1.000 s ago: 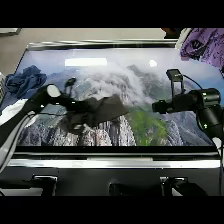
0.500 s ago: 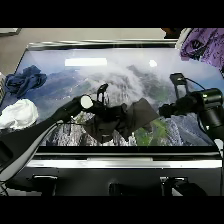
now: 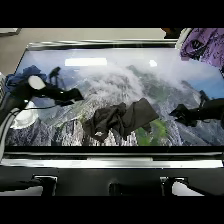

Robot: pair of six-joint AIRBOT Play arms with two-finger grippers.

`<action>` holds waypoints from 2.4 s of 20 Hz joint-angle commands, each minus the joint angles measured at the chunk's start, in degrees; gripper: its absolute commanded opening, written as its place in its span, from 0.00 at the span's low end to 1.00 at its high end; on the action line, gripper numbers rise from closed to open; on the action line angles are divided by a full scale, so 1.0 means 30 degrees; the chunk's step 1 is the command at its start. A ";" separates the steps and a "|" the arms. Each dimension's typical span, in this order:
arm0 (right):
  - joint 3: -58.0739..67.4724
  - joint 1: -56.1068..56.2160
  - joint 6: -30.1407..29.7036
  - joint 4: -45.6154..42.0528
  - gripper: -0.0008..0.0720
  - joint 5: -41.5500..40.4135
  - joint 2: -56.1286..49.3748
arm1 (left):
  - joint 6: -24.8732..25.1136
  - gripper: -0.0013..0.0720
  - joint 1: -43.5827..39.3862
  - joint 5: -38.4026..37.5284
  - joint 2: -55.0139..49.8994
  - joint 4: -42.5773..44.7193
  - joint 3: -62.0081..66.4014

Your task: Fold the clothes and pants, and hang the long-sleeved shirts on hangers.

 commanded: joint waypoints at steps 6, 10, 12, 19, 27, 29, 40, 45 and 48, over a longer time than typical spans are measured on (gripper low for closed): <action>-0.0736 0.2426 -0.2317 0.3920 0.68 0.4444 -0.3570 | -0.0685 0.93 0.2907 -0.2798 0.0364 0.0357 0.0015; -0.0729 0.3657 -0.2477 0.4605 0.40 0.4991 -0.4182 | -0.0481 0.93 0.3126 -0.3643 0.0452 0.0386 -0.0087; -0.0648 0.3803 -0.2871 0.4670 0.06 0.4685 -0.4080 | 0.0073 0.93 0.3140 -0.3337 0.0488 0.0175 -0.0954; -0.0656 0.3767 -0.2688 0.3745 0.06 0.2849 -0.1960 | 0.5748 0.93 0.1960 0.2069 0.0554 -0.7504 -0.8954; -0.0656 0.3767 -0.2025 0.3599 0.06 0.1683 -0.0495 | 0.5887 0.50 -0.0634 0.5071 -0.0437 -0.7970 -1.0214; -0.0656 0.3767 -0.1858 0.3650 0.06 0.1209 -0.0029 | 0.6054 0.04 -0.0707 0.5610 -0.0517 -0.8772 -1.0032; 1.3631 0.3767 -0.0641 0.1807 0.06 0.1326 0.4823 | 0.4058 0.04 0.4546 0.0291 0.4510 -0.3687 0.7512; 1.6903 0.3767 0.0182 -0.1501 0.06 -0.0255 0.9216 | 0.2237 0.04 0.5166 -0.2106 0.8371 -0.0408 0.9602; 1.6903 0.3767 0.0918 -0.2943 0.06 -0.0568 1.1504 | 0.1173 0.04 0.5166 -0.3555 1.0404 0.1632 0.9595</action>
